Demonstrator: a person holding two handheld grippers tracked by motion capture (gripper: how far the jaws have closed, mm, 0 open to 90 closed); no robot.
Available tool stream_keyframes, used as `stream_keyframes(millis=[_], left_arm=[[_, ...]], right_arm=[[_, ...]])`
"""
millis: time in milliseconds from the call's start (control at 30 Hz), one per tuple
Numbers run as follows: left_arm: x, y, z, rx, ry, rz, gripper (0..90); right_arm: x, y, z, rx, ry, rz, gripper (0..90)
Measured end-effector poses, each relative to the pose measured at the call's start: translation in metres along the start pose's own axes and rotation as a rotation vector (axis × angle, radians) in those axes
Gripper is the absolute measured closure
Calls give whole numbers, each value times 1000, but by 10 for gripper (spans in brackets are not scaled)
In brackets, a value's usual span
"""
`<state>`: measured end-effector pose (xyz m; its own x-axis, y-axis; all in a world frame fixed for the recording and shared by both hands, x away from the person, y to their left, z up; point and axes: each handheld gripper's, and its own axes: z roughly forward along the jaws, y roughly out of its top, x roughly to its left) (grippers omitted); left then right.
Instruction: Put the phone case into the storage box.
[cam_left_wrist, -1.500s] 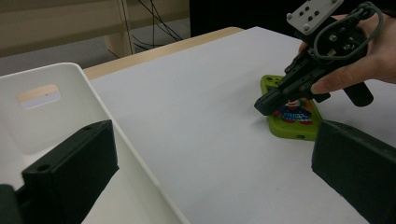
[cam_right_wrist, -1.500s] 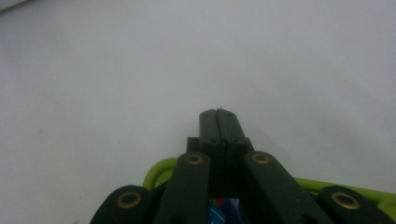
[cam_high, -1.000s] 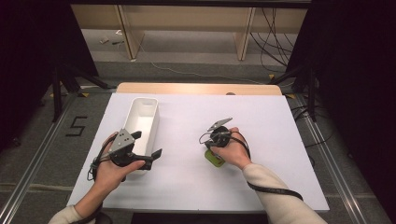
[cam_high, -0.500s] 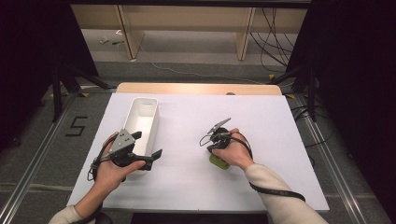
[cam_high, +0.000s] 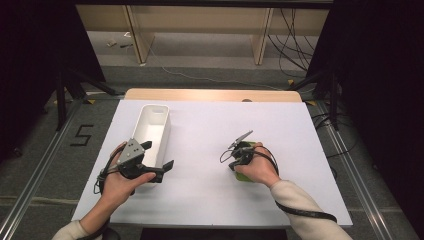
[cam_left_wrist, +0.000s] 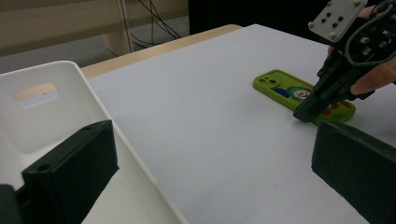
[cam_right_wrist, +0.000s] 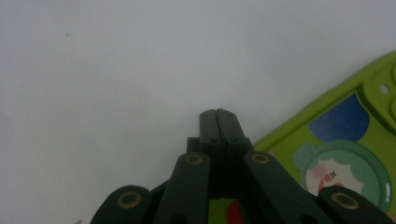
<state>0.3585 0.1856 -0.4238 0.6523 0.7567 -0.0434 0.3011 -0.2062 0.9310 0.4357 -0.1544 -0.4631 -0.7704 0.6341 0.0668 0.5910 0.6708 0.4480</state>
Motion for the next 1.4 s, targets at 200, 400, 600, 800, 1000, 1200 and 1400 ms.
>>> stream_keyframes(millis=[200, 400, 600, 800, 1000, 1200, 1400], left_arm=[[0, 0, 0, -3, 0, -2, 0], [-1, 0, 0, -1, -1, -1, 0], [-1, 0, 0, -1, -1, -1, 0], [-1, 1, 0, -1, -2, 2, 0], [-1, 1, -1, -4, -1, 1, 0], [-1, 1, 0, -5, -3, 1, 0], [-1, 1, 0, -5, -3, 0, 0]], right_arm=[[-1, -12, -9, 21, -9, 10, 900], [-11, -26, -19, 16, -26, 35, 900], [-22, -39, -28, 15, -47, 71, 900], [-28, -47, -30, 16, -52, 85, 900], [-27, -46, -40, -61, -48, 54, 861], [-32, -49, -56, -142, -75, 67, 773], [-40, -49, -62, -169, -129, 63, 561]])
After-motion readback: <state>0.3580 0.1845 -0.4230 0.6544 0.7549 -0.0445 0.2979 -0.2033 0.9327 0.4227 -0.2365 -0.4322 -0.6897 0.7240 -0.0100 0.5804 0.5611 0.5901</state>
